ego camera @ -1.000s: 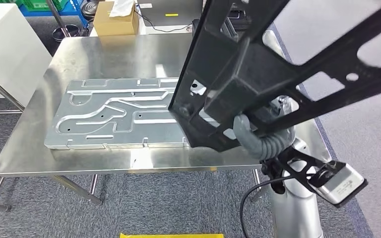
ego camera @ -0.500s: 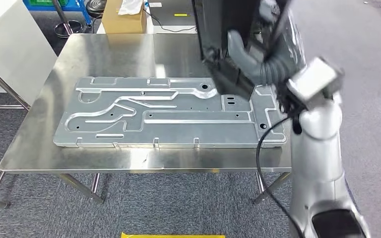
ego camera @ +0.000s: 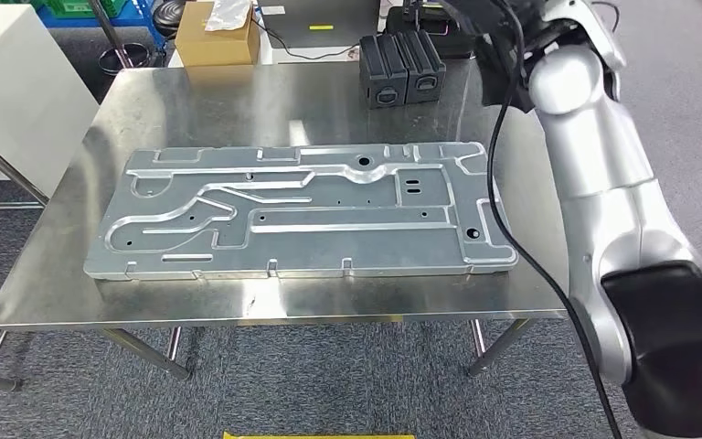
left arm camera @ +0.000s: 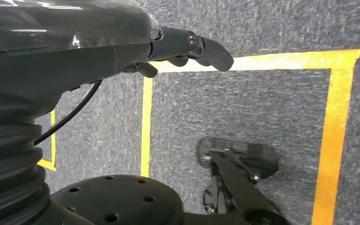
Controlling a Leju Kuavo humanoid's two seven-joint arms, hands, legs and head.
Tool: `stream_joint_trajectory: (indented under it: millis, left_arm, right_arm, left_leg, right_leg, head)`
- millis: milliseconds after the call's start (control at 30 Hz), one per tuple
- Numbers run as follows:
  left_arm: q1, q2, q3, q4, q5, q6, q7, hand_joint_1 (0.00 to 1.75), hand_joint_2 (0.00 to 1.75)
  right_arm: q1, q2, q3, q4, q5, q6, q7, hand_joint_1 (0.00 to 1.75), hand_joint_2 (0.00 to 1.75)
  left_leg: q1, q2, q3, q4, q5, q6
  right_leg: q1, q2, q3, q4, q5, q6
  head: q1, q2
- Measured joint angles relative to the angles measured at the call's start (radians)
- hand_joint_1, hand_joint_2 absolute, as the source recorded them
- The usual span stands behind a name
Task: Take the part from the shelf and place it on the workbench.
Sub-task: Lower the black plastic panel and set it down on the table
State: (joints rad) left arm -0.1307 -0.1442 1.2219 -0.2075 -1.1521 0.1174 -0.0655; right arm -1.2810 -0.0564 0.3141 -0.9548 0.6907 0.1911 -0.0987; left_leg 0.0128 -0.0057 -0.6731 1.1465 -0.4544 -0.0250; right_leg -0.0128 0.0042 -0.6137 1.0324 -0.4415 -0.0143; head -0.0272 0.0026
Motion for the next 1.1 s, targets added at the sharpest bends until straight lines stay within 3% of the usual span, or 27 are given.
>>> stream_joint_trajectory:
  millis: [67, 200, 267, 333, 367, 400, 433, 500, 567, 633, 733, 767, 833, 900, 933, 967, 1033, 1100]
  left_arm:
    - [-0.001, 0.0, 0.0, 0.0, 0.0, 0.0, -0.001, 0.0, 1.75]
    - [-0.002, -0.002, 0.0, 0.0, -0.003, 0.0, -0.002, 0.0, 1.75]
    - [-0.005, -0.004, 0.0, 0.0, -0.006, -0.001, -0.002, 0.0, 1.75]
    - [-0.007, -0.006, 0.0, 0.0, -0.009, -0.002, -0.002, 0.0, 1.75]
    - [-0.008, -0.007, 0.0, 0.0, -0.011, -0.003, -0.001, 0.0, 1.75]
    - [-0.007, -0.008, 0.0, 0.0, -0.012, -0.005, -0.001, 0.0, 1.75]
    - [-0.007, -0.009, 0.0, 0.0, -0.015, -0.006, 0.0, 0.0, 1.75]
    - [-0.007, -0.013, 0.0, 0.0, -0.019, -0.008, 0.001, 0.0, 1.75]
    - [-0.008, -0.015, 0.0, 0.0, -0.02, -0.009, 0.001, 0.0, 1.75]
    - [-0.009, -0.016, -0.001, 0.0, -0.022, -0.01, 0.002, 0.0, 1.75]
    - [-0.008, -0.017, -0.002, 0.0, -0.025, -0.011, 0.004, 0.0, 1.75]
    - [-0.008, -0.017, -0.002, 0.0, -0.026, -0.011, 0.004, 0.0, 1.75]
    - [-0.008, -0.018, -0.003, 0.001, -0.029, -0.011, 0.005, 0.0, 1.75]
    - [-0.008, -0.018, -0.003, 0.001, -0.03, -0.011, 0.006, 0.0, 1.75]
    - [-0.007, -0.018, -0.003, 0.001, -0.031, -0.01, 0.006, 0.0, 1.75]
    - [-0.008, -0.018, -0.003, 0.001, -0.031, -0.01, 0.005, 0.0, 1.75]
    - [-0.008, -0.018, -0.003, 0.002, -0.031, -0.009, 0.003, 0.0, 1.75]
    - [-0.009, -0.018, -0.003, 0.002, -0.031, -0.008, 0.001, 0.0, 1.75]
  right_arm:
    - [-0.054, 0.0, 0.03, 0.094, 0.054, -0.029, 0.015, 1.75, 1.75]
    - [-0.124, -0.003, 0.102, 0.273, 0.214, -0.098, 0.057, 1.75, 1.75]
    - [-0.146, -0.007, 0.141, 0.356, 0.288, -0.138, 0.08, 1.75, 1.75]
    - [-0.157, -0.011, 0.179, 0.422, 0.342, -0.177, 0.101, 1.75, 1.75]
    - [-0.158, -0.015, 0.2, 0.453, 0.371, -0.196, 0.113, 1.75, 1.75]
    - [-0.157, -0.019, 0.221, 0.481, 0.403, -0.217, 0.125, 1.75, 1.75]
    - [-0.154, -0.024, 0.244, 0.506, 0.438, -0.239, 0.136, 1.75, 1.75]
    - [-0.15, -0.033, 0.288, 0.547, 0.5, -0.284, 0.15, 1.75, 1.75]
    - [-0.145, -0.039, 0.327, 0.577, 0.542, -0.322, 0.157, 1.75, 1.75]
    - [-0.129, -0.043, 0.362, 0.601, 0.577, -0.361, 0.164, 1.75, 1.75]
    - [-0.094, -0.051, 0.406, 0.624, 0.615, -0.422, 0.177, 1.75, 1.75]
    - [-0.085, -0.052, 0.417, 0.628, 0.624, -0.441, 0.182, 1.75, 1.75]
    - [-0.062, -0.052, 0.437, 0.637, 0.641, -0.484, 0.19, 1.75, 1.75]
    - [-0.034, -0.052, 0.455, 0.645, 0.658, -0.522, 0.196, 1.75, 1.75]
    - [-0.02, -0.052, 0.463, 0.649, 0.667, -0.538, 0.199, 1.75, 1.75]
    - [-0.008, -0.052, 0.469, 0.653, 0.673, -0.551, 0.202, 1.75, 1.75]
    - [0.009, -0.051, 0.477, 0.66, 0.682, -0.581, 0.21, 1.75, 1.75]
    - [0.023, -0.051, 0.481, 0.665, 0.687, -0.61, 0.218, 1.75, 1.75]
  left_leg:
    - [-0.003, -0.001, 0.04, -0.096, 0.034, 0.01]
    - [-0.001, -0.002, 0.051, -0.121, 0.033, 0.028]
    - [0.003, -0.002, 0.057, -0.129, 0.036, 0.04]
    - [0.002, -0.002, 0.058, -0.129, 0.035, 0.046]
    - [0.002, -0.003, 0.059, -0.129, 0.034, 0.047]
    - [0.002, -0.003, 0.061, -0.128, 0.032, 0.047]
    - [0.002, -0.004, 0.063, -0.126, 0.029, 0.047]
    - [0.0, -0.005, 0.066, -0.122, 0.022, 0.043]
    - [-0.004, -0.005, 0.065, -0.118, 0.016, 0.037]
    - [-0.006, -0.004, 0.065, -0.118, 0.014, 0.03]
    - [-0.007, -0.002, 0.059, -0.096, -0.007, 0.015]
    - [-0.007, -0.001, 0.042, -0.058, -0.03, 0.01]
    - [-0.004, -0.001, -0.02, 0.074, -0.089, 0.004]
    - [-0.003, -0.001, -0.069, 0.166, -0.109, 0.002]
    - [-0.003, -0.001, -0.069, 0.156, -0.089, 0.003]
    - [-0.003, -0.001, -0.049, 0.107, -0.054, 0.005]
    - [-0.005, -0.001, 0.014, -0.037, 0.013, 0.015]
    - [-0.009, -0.001, 0.051, -0.116, 0.032, 0.023]
  right_leg:
    - [0.003, 0.001, -0.001, 0.003, -0.003, 0.009]
    - [0.004, 0.0, -0.005, 0.009, -0.013, 0.027]
    - [0.003, 0.0, -0.037, 0.081, -0.054, 0.034]
    - [0.002, 0.001, -0.103, 0.211, -0.107, 0.038]
    - [0.001, 0.0, -0.132, 0.259, -0.117, 0.04]
    - [0.001, 0.0, -0.146, 0.274, -0.108, 0.04]
    - [0.0, 0.0, -0.141, 0.25, -0.081, 0.04]
    - [0.0, -0.001, -0.087, 0.119, -0.006, 0.035]
    - [0.005, -0.002, -0.045, 0.02, 0.03, 0.029]
    - [0.009, 0.0, -0.039, 0.002, 0.029, 0.024]
    - [0.002, 0.0, -0.033, -0.004, 0.028, 0.009]
    - [-0.001, -0.001, -0.031, -0.006, 0.028, 0.004]
    - [-0.001, 0.0, -0.028, -0.006, 0.026, -0.003]
    - [0.001, 0.001, -0.024, -0.006, 0.024, -0.005]
    - [0.001, 0.002, -0.021, -0.005, 0.022, -0.005]
    - [0.001, 0.002, -0.018, -0.004, 0.02, -0.004]
    - [0.003, 0.003, -0.014, -0.003, 0.016, 0.0]
    - [0.005, 0.003, -0.014, -0.003, 0.014, 0.008]
  head:
    - [0.0, 0.0]
    - [0.001, 0.0]
    - [0.002, 0.0]
    - [0.002, 0.0]
    - [0.002, 0.0]
    - [0.002, 0.0]
    - [0.002, 0.0]
    - [0.002, 0.0]
    - [0.001, 0.0]
    - [0.001, 0.0]
    - [0.0, 0.0]
    - [-0.001, 0.0]
    - [-0.002, 0.0]
    - [-0.002, 0.0]
    - [-0.002, 0.0]
    - [-0.002, 0.0]
    - [-0.002, 0.0]
    - [-0.001, 0.0]
